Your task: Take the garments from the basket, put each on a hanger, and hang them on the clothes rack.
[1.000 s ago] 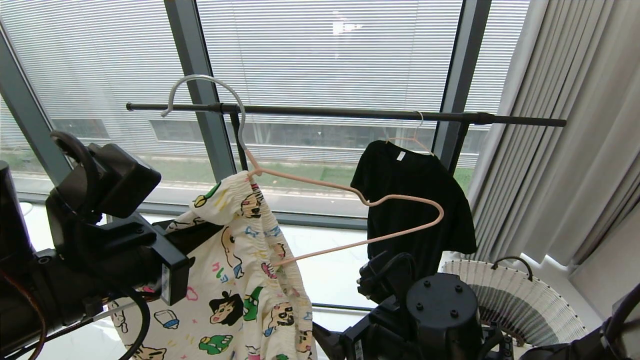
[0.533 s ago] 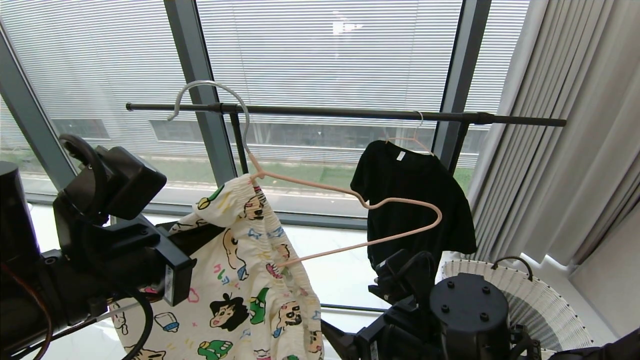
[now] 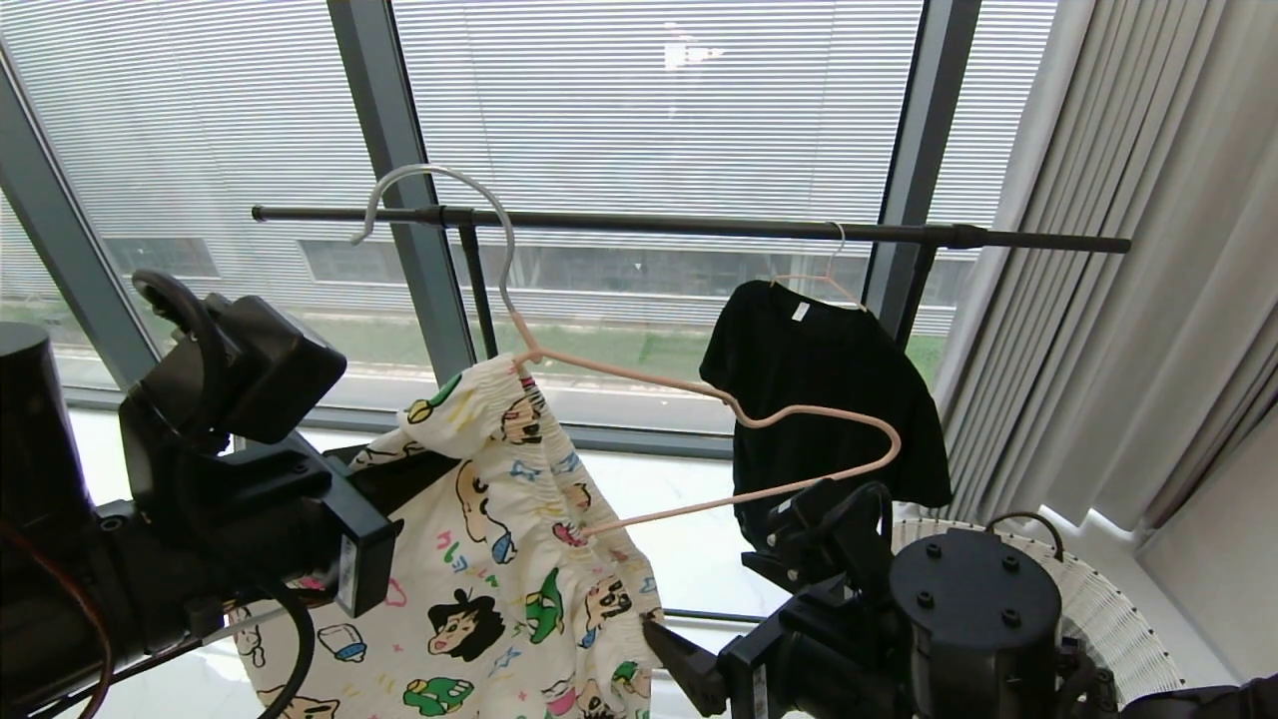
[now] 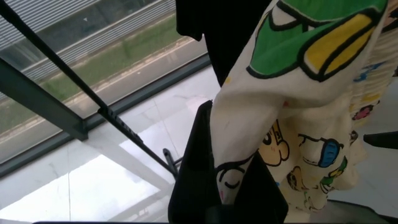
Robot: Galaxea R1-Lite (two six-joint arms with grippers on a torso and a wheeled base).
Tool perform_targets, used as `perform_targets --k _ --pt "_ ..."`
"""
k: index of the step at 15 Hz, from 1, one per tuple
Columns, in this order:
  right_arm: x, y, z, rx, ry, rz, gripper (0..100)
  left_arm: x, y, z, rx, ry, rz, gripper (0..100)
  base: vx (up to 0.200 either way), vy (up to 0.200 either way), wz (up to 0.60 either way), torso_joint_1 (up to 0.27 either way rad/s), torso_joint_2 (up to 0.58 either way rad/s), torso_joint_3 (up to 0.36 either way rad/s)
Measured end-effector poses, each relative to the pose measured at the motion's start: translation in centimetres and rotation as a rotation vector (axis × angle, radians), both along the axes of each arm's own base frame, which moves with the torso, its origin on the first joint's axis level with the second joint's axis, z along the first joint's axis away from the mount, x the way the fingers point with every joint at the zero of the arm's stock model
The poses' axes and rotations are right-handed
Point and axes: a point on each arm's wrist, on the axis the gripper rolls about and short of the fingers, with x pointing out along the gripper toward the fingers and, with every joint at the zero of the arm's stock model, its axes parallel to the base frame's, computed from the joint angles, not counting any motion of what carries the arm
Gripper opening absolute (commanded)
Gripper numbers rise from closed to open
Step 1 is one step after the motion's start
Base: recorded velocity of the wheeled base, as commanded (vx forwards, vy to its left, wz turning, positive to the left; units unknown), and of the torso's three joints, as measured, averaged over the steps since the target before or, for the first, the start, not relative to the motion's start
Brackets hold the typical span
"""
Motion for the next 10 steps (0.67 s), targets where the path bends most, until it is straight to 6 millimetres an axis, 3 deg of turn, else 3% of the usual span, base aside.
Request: perform_targets --k 3,10 --pt "1.0 0.4 0.1 0.011 -0.005 -0.023 100 -0.2 -0.4 0.0 0.0 -0.001 -0.023 0 0.0 0.0 0.0 0.0 0.0 0.0" --pt "0.8 1.7 -0.6 0.001 0.0 0.002 100 -0.5 -1.1 -0.1 0.003 0.004 -0.064 0 0.0 0.0 0.0 0.0 0.0 0.0"
